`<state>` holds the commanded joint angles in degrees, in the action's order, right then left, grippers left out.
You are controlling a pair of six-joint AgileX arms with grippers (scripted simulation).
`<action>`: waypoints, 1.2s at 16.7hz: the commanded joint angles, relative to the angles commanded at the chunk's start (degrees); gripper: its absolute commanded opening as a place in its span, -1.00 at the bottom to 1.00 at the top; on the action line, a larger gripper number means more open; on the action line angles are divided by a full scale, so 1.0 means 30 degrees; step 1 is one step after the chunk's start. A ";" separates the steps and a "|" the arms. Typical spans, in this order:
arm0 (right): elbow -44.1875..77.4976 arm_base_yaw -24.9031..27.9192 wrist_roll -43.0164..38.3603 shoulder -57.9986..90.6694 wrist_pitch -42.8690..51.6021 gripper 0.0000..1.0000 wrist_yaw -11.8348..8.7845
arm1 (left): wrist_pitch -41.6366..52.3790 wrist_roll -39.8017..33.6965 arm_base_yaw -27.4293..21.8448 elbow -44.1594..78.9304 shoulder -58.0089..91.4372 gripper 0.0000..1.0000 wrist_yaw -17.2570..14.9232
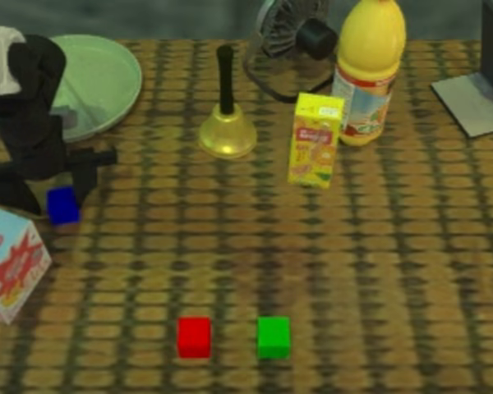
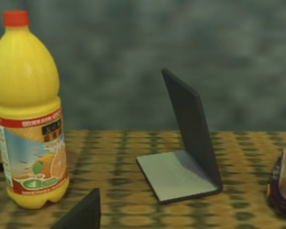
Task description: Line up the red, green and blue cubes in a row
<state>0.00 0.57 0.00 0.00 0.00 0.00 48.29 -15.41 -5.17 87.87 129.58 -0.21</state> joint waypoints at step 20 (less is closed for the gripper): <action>0.0000 0.0000 0.0000 0.0000 0.0000 1.00 0.0000 | 0.4122 0.0027 0.0358 0.2451 -0.1884 -1.00 0.0116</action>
<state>0.00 0.57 0.00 0.00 0.00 0.00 60.66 -15.33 -4.09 95.23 123.92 0.14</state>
